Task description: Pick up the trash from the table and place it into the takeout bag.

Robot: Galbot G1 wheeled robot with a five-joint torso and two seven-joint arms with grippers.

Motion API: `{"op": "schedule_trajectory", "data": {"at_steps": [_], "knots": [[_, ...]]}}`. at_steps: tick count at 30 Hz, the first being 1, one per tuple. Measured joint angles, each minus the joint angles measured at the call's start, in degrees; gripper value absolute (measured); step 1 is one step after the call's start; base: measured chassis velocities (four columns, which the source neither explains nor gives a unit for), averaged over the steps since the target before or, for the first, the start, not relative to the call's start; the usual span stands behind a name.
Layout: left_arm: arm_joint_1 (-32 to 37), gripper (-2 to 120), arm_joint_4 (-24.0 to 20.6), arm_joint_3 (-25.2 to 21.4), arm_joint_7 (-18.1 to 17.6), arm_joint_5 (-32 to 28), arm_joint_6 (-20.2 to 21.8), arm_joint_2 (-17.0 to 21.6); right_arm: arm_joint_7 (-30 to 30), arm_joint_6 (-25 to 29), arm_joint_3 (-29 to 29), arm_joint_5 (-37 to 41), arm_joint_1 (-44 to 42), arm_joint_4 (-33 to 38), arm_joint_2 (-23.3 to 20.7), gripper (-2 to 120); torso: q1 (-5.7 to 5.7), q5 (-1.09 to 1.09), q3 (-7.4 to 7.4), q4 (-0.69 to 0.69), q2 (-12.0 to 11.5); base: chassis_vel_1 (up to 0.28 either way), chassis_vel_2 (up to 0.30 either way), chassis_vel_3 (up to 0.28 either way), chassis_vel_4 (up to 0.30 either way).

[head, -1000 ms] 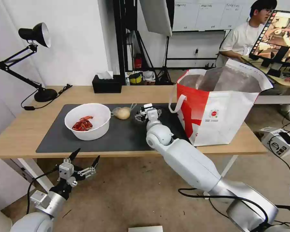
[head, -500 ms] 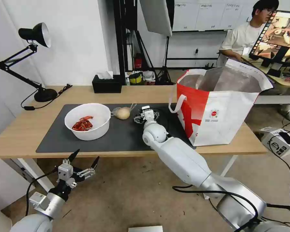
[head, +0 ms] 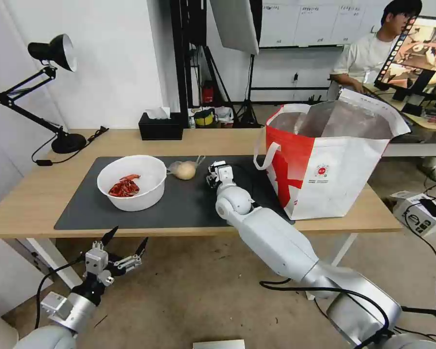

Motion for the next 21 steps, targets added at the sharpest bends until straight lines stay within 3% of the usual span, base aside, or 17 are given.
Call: {"op": "schedule_trajectory", "data": {"at_steps": [1, 3, 10, 14, 16, 21], "knots": [[0.0, 100, 0.0, 0.1, 0.0, 0.0, 0.0, 0.0, 0.0, 0.0, 0.1, 0.1, -0.1, 0.2, -0.1, 34, 0.0, 0.0, 0.0, 0.0, 0.0, 0.0, 0.0, 0.0, 0.0], [0.0, 100, 0.0, 0.1, 0.0, 0.0, 0.0, 0.0, 0.0, 0.0, 0.1, 0.2, -0.2, 0.5, -0.3, 30, 0.0, 0.0, 0.0, 0.0, 0.0, 0.0, 0.0, 0.0, 0.0], [-0.4, 100, 0.0, 0.7, -0.1, -0.1, 0.0, 0.3, -1.0, 1.2, 1.4, 1.9, -1.7, 5.7, -3.0, 0, 0.0, 0.0, 0.0, 0.0, 0.0, 0.0, 0.0, 0.0, 0.0], [-0.4, 100, 0.0, 0.8, -0.2, -0.1, 0.0, 0.1, -1.7, 1.8, 1.5, 2.5, -2.8, 11.1, -5.5, 0, 0.0, 0.01, 0.0, 0.0, 0.0, 0.0, 0.0, 0.0, 0.0], [-0.5, 100, 0.0, 0.8, -0.2, -0.2, 0.0, 0.0, -2.9, 2.1, 2.1, 3.6, -4.5, 19.6, -9.2, 0, 0.0, 0.01, 0.0, 0.0, 0.0, 0.0, 0.0, 0.0, 0.0], [-0.5, 100, 0.0, 0.8, -0.3, -0.2, 0.0, -0.1, -3.8, 2.9, 3.9, 4.6, -6.7, 29.4, -13.3, 0, 0.0, 0.02, 0.0, -0.01, 0.0, 0.0, 0.0, 0.0, 0.0]]}}
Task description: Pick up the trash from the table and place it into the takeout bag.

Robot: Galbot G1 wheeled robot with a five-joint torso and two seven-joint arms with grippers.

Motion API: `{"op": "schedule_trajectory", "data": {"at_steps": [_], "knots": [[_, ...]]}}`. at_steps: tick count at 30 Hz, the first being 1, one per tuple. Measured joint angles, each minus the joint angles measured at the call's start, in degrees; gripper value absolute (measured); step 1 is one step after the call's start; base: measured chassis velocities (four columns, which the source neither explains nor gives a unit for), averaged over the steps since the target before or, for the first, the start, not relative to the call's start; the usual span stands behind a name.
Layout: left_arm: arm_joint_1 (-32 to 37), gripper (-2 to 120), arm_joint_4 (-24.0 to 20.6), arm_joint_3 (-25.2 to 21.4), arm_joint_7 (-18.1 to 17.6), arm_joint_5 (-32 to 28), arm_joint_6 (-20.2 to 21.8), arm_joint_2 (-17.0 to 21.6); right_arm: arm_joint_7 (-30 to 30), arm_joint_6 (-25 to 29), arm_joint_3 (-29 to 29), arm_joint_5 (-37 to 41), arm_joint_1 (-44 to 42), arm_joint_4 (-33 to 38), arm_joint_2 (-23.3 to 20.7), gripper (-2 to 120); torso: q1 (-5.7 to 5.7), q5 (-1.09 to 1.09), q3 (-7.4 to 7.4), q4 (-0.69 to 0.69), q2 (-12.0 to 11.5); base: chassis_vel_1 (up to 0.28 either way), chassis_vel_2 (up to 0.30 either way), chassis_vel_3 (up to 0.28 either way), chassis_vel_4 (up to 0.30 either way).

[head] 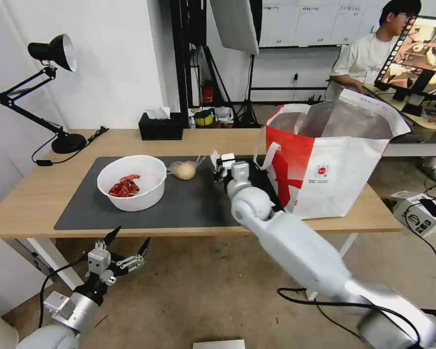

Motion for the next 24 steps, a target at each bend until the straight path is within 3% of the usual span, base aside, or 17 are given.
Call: {"op": "schedule_trajectory", "data": {"at_steps": [4, 8, 11, 18, 24], "knots": [[0.0, 100, 0.0, -0.1, 0.0, 0.0, -0.1, -0.2, 0.0, 1.1, 3.7, 0.0, -2.3, 7.9, -3.2, 0, 0.0, 0.0, 0.0, 0.01, 0.0, 0.0, 0.0, 0.0, 0.0], [-0.1, 100, 0.0, 0.4, 0.0, 0.0, -0.1, -0.4, 0.1, 1.2, 12.4, 0.1, -5.4, 15.6, -8.1, 0, 0.0, 0.01, 0.0, 0.0, 0.0, 0.0, 0.0, 0.0, 0.0], [-0.4, 100, 0.1, 0.8, -0.1, 0.0, -0.1, -0.4, 0.2, 1.4, 17.7, 0.1, -5.9, 17.3, -11.2, 0, 0.0, -0.01, 0.0, 0.0, 0.0, 0.0, 0.0, 0.0, 0.0], [-1.1, 100, 0.2, 1.9, -0.2, 0.0, -0.1, -0.3, -0.4, 2.1, 25.3, 2.1, -5.6, 15.6, -16.6, 0, 0.0, -0.01, 0.0, 0.01, 0.0, 0.0, 0.0, 0.0, 0.0], [-1.3, 100, 0.3, 2.4, -0.3, 0.0, 0.0, -0.2, -1.3, 2.2, 26.5, 3.0, -6.0, 12.7, -17.6, 0, 0.01, 0.0, 0.01, 0.0, 0.0, 0.0, 0.0, 0.0, 0.0]]}}
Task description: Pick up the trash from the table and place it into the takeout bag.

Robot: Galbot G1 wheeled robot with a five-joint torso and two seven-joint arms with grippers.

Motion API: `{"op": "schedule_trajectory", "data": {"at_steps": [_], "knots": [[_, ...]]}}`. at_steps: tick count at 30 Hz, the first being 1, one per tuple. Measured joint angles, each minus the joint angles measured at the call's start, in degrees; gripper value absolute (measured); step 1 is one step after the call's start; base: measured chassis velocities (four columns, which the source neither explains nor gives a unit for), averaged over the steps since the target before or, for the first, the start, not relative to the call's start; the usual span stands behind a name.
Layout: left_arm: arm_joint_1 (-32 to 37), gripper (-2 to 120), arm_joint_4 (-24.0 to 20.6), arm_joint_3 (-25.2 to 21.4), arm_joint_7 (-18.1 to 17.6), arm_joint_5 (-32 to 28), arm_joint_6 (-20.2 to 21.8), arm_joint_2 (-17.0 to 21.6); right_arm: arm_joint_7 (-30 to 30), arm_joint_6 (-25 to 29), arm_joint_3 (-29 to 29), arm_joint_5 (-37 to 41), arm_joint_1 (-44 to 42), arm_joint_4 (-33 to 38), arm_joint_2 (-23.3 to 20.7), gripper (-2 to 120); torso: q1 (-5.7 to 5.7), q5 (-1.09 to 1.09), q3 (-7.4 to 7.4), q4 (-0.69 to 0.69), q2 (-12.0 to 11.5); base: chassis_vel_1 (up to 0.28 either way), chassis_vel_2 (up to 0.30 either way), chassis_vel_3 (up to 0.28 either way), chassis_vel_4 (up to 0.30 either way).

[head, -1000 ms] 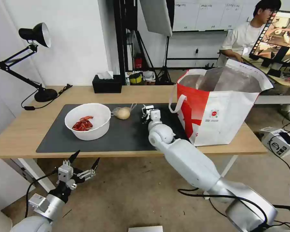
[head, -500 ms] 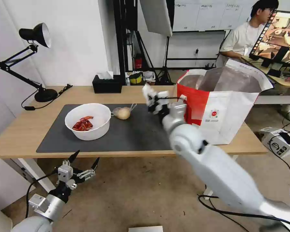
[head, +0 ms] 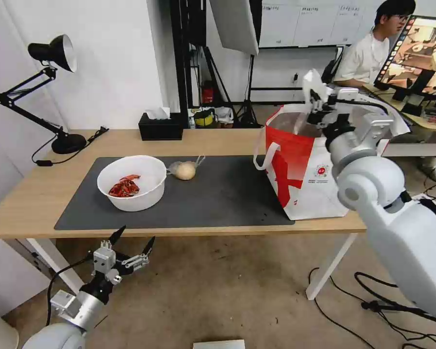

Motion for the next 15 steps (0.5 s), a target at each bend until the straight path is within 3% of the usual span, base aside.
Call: {"op": "schedule_trajectory", "data": {"at_steps": [3, 15], "knots": [[0.0, 100, 0.0, 0.0, -0.1, 0.0, 0.0, 0.1, 0.5, -0.2, -0.1, -1.1, -0.2, -0.6, 0.2, 0, 0.0, -0.02, 0.0, 0.01, 0.0, 0.0, 0.0, 0.0, 0.0], [0.6, 100, -0.5, -0.6, -0.2, -0.1, 0.1, 0.3, 0.5, -0.9, -0.7, -2.8, 0.1, -0.8, 0.4, 43, 0.0, -0.02, 0.0, 0.01, 0.0, 0.0, 0.0, 0.0, 0.0]]}}
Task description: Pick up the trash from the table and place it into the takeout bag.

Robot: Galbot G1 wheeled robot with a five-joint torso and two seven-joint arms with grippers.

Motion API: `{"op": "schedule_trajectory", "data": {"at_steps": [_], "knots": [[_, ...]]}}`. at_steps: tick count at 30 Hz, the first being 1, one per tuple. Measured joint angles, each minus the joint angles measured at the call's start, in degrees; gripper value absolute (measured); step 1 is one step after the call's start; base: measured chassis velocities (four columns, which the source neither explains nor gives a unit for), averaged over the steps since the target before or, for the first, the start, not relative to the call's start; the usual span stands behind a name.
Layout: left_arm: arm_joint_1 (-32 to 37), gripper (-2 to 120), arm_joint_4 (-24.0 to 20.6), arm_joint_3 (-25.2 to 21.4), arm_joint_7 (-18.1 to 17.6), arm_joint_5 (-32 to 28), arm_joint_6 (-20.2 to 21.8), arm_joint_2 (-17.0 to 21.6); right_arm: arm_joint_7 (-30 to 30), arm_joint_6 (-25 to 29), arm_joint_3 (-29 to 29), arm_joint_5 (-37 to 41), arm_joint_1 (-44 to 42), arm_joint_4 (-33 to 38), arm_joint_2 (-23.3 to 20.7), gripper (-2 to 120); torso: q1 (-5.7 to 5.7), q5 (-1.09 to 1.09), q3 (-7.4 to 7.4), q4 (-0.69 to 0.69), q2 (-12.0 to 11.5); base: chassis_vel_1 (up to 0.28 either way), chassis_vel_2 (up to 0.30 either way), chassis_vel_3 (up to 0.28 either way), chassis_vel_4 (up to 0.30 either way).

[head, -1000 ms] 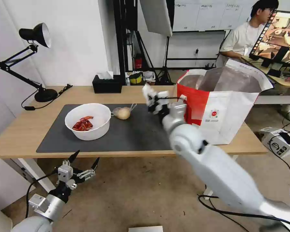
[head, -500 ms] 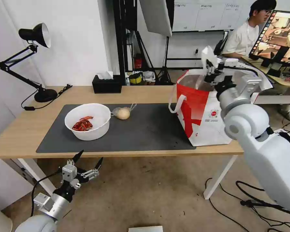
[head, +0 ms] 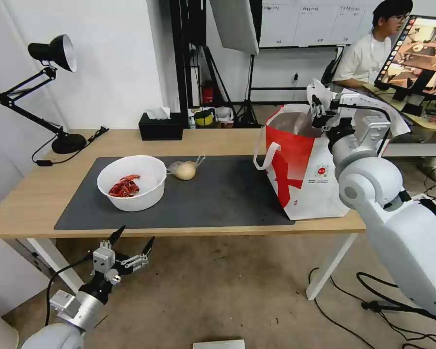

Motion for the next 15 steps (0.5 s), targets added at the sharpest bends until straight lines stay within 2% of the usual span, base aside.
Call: {"op": "schedule_trajectory", "data": {"at_steps": [2, 3, 6, 7, 11, 12, 15], "knots": [[0.0, 100, -0.1, 0.0, 0.0, 0.0, 0.0, 0.0, 0.0, -0.2, 0.0, 0.0, -0.1, 0.0, 0.0, 51, 0.0, 0.0, 0.0, 0.0, 0.0, 0.0, 0.0, 0.0, 0.0], [0.0, 100, -0.1, 0.0, 0.0, 0.0, 0.0, 0.0, 0.0, -0.2, 0.0, 0.0, -0.1, 0.0, 0.0, 51, 0.0, 0.0, 0.0, 0.0, 0.0, 0.0, 0.0, 0.0, 0.0], [0.1, 100, -0.3, 0.0, -0.1, 0.0, 0.0, 0.0, -0.1, -0.3, -0.1, 0.0, -0.4, 0.1, -0.3, 66, 0.0, 0.0, 0.0, 0.0, 0.0, 0.0, 0.0, 0.0, 0.0], [0.1, 100, -0.3, 0.0, -0.1, 0.0, 0.0, 0.0, -0.1, -0.3, -0.1, 0.0, -0.4, 0.1, -0.3, 66, 0.0, 0.0, 0.0, 0.0, 0.0, 0.0, 0.0, 0.0, 0.0], [0.3, 100, -0.4, 0.0, -0.2, 0.0, 0.1, -0.1, -0.4, -0.5, -0.1, 0.0, -0.8, 0.2, -0.5, 86, 0.0, 0.0, 0.0, 0.0, 0.0, 0.0, 0.0, 0.0, 0.0], [0.3, 100, -0.4, 0.0, -0.2, 0.0, 0.1, -0.1, -0.4, -0.5, -0.1, 0.0, -0.8, 0.2, -0.5, 86, 0.0, 0.0, 0.0, 0.0, 0.0, 0.0, 0.0, 0.0, 0.0], [0.4, 100, -0.5, 0.0, -0.2, 0.0, 0.1, -0.2, -0.5, -0.7, -0.1, -0.1, -1.0, 0.2, -0.5, 98, 0.0, 0.0, 0.0, 0.0, 0.0, 0.0, 0.0, 0.0, 0.0]]}}
